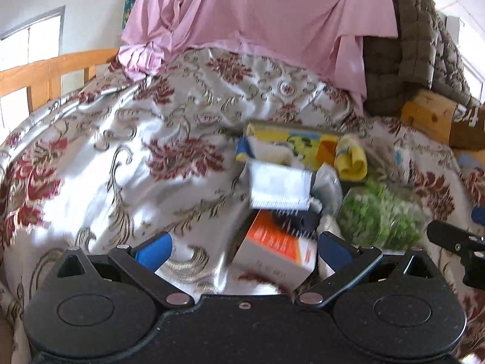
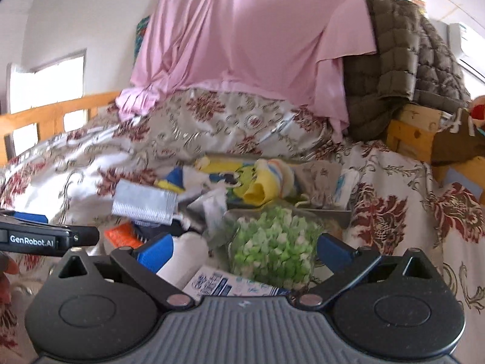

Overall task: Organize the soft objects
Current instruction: 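Move both tools back over the remaining pile of items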

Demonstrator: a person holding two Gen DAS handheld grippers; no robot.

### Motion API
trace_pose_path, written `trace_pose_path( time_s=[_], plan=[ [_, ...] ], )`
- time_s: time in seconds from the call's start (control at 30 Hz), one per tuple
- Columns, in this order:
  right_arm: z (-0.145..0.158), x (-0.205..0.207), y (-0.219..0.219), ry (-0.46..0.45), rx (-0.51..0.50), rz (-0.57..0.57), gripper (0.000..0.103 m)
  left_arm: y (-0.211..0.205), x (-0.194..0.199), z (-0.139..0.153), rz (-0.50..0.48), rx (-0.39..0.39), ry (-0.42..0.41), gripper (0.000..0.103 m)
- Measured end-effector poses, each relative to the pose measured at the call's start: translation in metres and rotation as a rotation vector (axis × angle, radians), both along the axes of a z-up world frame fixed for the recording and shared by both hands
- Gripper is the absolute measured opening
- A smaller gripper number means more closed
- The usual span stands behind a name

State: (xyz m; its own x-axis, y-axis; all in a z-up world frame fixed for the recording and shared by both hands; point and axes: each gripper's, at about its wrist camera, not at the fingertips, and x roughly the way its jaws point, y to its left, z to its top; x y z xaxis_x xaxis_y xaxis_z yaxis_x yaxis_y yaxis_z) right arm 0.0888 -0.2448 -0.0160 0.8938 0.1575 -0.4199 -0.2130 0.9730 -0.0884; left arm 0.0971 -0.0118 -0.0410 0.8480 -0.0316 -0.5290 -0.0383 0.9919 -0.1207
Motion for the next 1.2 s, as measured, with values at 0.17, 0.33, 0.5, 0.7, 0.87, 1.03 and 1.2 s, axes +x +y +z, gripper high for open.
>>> trace_pose_path(
  time_s=[0.17, 0.33, 0.5, 0.7, 0.87, 1.03, 1.2],
  plan=[
    [-0.013, 0.008, 0.013, 0.077, -0.054, 0.041, 0.103, 0.001, 0.001, -0.013, -0.002, 0.047, 0.036, 0.102],
    [-0.021, 0.011, 0.021, 0.114, -0.092, 0.077, 0.103, 0.003, 0.004, -0.014, 0.003, 0.049, 0.045, 0.102],
    [-0.024, 0.013, 0.024, 0.140, -0.110, 0.089, 0.103, 0.004, 0.008, -0.015, 0.013, 0.056, 0.049, 0.102],
    [-0.027, 0.016, 0.026, 0.155, -0.124, 0.098, 0.103, 0.006, 0.010, -0.014, 0.022, 0.056, 0.054, 0.102],
    [-0.030, 0.017, 0.031, 0.172, -0.144, 0.121, 0.103, 0.008, 0.013, -0.013, 0.027, 0.052, 0.054, 0.102],
    [-0.031, 0.019, 0.033, 0.180, -0.145, 0.130, 0.103, 0.009, 0.017, -0.011, 0.033, 0.050, 0.052, 0.102],
    [-0.032, 0.021, 0.031, 0.188, -0.139, 0.125, 0.103, 0.010, 0.019, -0.009, 0.033, 0.037, 0.047, 0.102]
  ],
)
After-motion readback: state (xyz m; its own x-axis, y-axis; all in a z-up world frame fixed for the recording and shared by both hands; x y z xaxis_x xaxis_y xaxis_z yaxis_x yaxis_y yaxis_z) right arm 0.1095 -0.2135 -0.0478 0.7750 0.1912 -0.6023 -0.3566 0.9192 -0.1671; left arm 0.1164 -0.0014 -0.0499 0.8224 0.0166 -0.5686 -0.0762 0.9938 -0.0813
